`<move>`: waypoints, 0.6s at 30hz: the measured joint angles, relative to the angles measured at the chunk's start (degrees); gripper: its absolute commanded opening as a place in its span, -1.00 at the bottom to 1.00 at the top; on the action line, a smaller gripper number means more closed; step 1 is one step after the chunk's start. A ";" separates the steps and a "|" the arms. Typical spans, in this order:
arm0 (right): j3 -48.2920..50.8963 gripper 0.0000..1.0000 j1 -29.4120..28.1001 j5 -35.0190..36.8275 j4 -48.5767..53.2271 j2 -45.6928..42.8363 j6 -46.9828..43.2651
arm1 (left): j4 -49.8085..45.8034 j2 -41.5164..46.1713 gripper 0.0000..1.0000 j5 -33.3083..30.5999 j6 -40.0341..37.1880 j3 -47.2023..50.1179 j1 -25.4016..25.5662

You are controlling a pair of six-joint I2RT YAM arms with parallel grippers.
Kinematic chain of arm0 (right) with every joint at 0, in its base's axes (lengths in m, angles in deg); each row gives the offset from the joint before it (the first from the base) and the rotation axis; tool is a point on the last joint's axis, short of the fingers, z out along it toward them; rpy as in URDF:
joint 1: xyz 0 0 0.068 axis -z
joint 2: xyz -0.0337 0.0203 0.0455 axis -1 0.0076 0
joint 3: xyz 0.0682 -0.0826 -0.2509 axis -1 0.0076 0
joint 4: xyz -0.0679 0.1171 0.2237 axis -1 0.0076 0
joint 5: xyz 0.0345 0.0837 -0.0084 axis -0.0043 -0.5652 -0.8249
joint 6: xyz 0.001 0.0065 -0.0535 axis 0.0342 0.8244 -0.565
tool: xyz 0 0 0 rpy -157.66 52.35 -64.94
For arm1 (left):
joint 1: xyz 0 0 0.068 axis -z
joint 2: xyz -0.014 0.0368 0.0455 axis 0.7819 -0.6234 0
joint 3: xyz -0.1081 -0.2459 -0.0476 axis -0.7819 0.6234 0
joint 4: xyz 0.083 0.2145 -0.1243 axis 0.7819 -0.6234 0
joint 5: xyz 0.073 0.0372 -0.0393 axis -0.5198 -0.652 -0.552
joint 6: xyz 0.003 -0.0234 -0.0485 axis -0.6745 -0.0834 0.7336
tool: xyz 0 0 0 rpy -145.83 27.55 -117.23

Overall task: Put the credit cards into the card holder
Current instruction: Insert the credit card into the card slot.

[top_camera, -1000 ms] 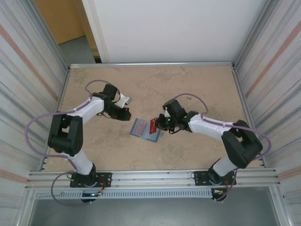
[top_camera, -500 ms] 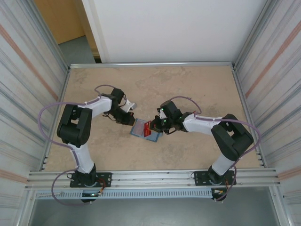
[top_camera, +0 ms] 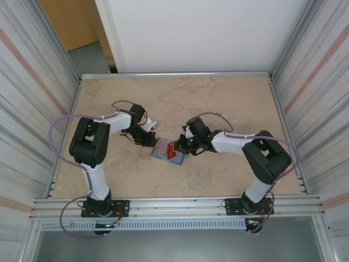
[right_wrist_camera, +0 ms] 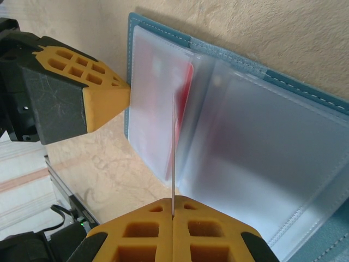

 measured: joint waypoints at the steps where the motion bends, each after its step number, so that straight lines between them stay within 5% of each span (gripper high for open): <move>1: 0.00 -1.00 0.00 0.00 0.04 0.00 0.00 | 0.00 0.00 -1.00 -0.02 -0.04 0.00 0.00; 18: 1.03 -1.00 0.04 0.02 0.04 -0.07 0.02 | 0.02 0.00 -1.00 -0.50 -0.57 0.00 0.00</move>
